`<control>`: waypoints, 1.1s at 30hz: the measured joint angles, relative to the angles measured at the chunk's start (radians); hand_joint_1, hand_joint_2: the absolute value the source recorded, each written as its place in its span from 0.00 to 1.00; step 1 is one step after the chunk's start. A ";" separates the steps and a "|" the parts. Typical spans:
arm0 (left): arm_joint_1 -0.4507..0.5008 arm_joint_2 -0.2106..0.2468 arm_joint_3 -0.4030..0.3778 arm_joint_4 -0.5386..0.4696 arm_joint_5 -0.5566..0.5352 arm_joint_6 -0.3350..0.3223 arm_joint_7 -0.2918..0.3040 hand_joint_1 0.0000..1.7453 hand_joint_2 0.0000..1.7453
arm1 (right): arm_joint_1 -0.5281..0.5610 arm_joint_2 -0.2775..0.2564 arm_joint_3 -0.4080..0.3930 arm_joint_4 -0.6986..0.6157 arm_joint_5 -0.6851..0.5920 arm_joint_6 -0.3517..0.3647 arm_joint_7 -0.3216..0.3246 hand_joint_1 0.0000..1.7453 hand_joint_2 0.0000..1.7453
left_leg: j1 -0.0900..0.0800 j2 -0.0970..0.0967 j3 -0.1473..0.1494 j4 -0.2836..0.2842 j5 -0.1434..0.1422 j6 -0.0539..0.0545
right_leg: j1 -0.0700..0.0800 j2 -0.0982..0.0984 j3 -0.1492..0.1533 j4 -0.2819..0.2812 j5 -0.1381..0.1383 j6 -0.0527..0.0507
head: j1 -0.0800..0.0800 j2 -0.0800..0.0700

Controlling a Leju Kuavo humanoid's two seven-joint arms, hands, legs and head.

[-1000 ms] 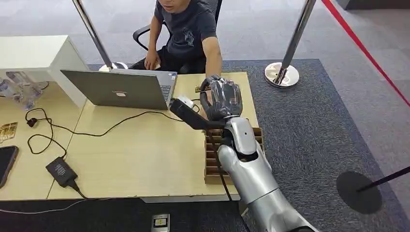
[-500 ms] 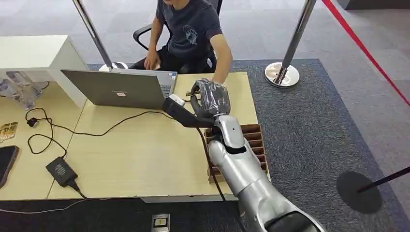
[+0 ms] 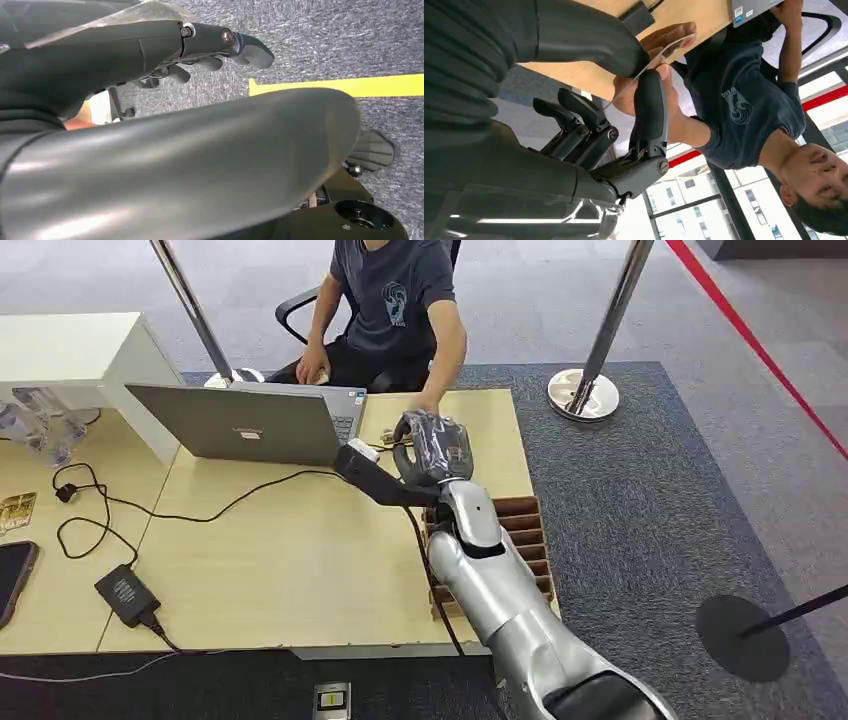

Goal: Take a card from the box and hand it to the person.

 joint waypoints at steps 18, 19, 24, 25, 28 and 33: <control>0.000 0.000 0.000 0.000 -0.005 0.000 0.006 0.00 0.00 | 0.002 0.000 -0.006 0.017 0.011 -0.004 -0.002 0.00 1.00 | 0.000 0.000 0.000 0.000 0.000 0.000 | 0.000 0.000 0.000 0.000 0.000 0.000 | 0.000 0.000; 0.000 0.000 0.000 0.000 -0.006 0.000 0.004 0.00 0.00 | 0.003 0.000 -0.006 0.015 0.014 -0.004 0.000 0.00 1.00 | 0.000 0.000 0.000 0.000 0.000 0.000 | 0.000 0.000 0.000 0.000 0.000 0.000 | 0.000 0.000; 0.000 0.000 0.000 0.000 -0.011 -0.002 -0.004 0.00 0.00 | 0.016 -0.009 -0.007 -0.009 0.026 -0.006 0.014 0.00 1.00 | 0.000 0.000 0.000 0.000 0.000 0.000 | 0.000 0.000 0.000 0.000 0.000 0.000 | 0.000 0.000; 0.000 0.000 0.000 0.000 -0.012 -0.005 -0.006 0.00 0.00 | 0.019 -0.011 -0.007 -0.014 0.029 -0.006 0.017 0.00 1.00 | 0.000 0.000 0.000 0.000 0.000 0.000 | 0.000 0.000 -0.001 0.000 0.000 0.000 | 0.000 0.000; 0.000 0.000 0.000 0.000 -0.014 -0.007 -0.009 0.00 0.00 | 0.024 -0.018 -0.008 -0.029 0.036 -0.005 0.021 0.00 1.00 | 0.000 0.000 0.000 0.000 0.000 0.000 | 0.000 0.000 -0.001 0.000 0.000 0.000 | 0.000 0.000; 0.000 0.000 -0.001 0.000 -0.017 -0.007 -0.006 0.00 0.00 | 0.030 -0.024 -0.009 -0.043 0.039 -0.005 0.021 0.00 1.00 | 0.000 0.000 0.000 0.000 0.000 0.000 | 0.000 0.000 -0.001 0.000 0.000 0.000 | 0.000 0.000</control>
